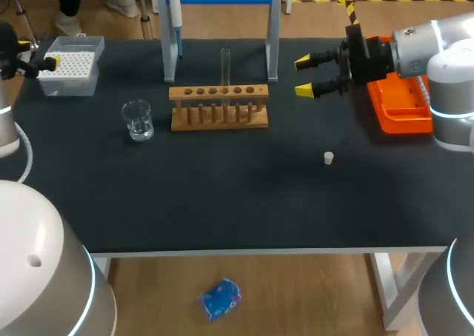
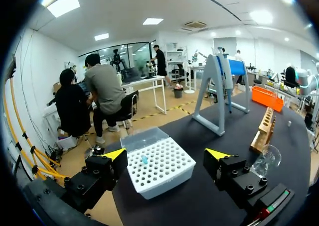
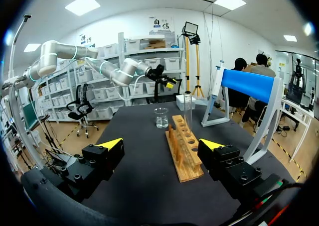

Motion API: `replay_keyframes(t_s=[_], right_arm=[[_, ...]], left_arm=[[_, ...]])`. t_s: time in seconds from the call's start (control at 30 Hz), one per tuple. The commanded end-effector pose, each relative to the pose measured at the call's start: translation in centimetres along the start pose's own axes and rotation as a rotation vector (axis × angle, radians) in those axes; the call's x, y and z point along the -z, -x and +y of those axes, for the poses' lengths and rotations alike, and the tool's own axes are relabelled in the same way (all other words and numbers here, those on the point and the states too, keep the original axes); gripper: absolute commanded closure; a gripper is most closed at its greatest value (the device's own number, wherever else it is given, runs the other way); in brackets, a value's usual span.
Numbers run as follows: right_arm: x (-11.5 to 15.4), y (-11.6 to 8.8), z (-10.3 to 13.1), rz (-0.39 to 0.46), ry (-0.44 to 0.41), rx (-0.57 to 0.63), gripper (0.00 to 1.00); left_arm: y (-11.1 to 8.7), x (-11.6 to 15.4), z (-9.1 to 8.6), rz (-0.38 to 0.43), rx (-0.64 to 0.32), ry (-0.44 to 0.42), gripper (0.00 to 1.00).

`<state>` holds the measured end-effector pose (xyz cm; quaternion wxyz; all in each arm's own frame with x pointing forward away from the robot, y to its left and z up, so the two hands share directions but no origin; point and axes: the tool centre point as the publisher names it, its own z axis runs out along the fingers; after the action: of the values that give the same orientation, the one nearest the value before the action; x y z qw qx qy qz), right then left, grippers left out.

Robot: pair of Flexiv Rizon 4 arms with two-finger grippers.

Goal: Invert the test tube, pick up the pipette, mount the tip to pipette, aspirate from beaker and dispense into the tube, eject the tip, return the pipette, and cap with the stopper.

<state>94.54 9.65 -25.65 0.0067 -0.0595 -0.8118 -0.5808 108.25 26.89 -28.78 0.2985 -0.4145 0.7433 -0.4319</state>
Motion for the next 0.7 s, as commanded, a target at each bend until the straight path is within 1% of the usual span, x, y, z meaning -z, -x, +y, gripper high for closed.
replay_keyframes(t_s=[0.03,0.37,0.43,0.5,0.63,0.7], right_arm=[[0.0,0.0,0.0,-0.001,0.000,0.000,0.00],[0.0,0.0,0.0,-0.001,0.000,0.000,0.00],[0.0,0.0,0.0,-0.001,0.000,0.000,0.00],[0.0,0.0,0.0,-0.001,0.000,0.000,0.00],[0.0,0.0,0.0,-0.001,0.000,0.000,0.00],[0.0,0.0,0.0,-0.001,0.000,0.000,0.00]], left_arm=[[0.1,-0.1,0.0,0.002,0.000,0.002,0.00],[0.1,-0.1,0.0,0.002,0.000,0.002,0.00],[0.7,-0.8,0.2,-0.004,0.009,0.000,0.00],[1.2,-1.4,0.2,-0.019,0.009,0.007,0.00],[2.2,-2.7,-0.2,-0.082,0.060,0.029,0.00],[2.5,-3.3,-0.2,-0.117,0.091,0.063,0.00]])
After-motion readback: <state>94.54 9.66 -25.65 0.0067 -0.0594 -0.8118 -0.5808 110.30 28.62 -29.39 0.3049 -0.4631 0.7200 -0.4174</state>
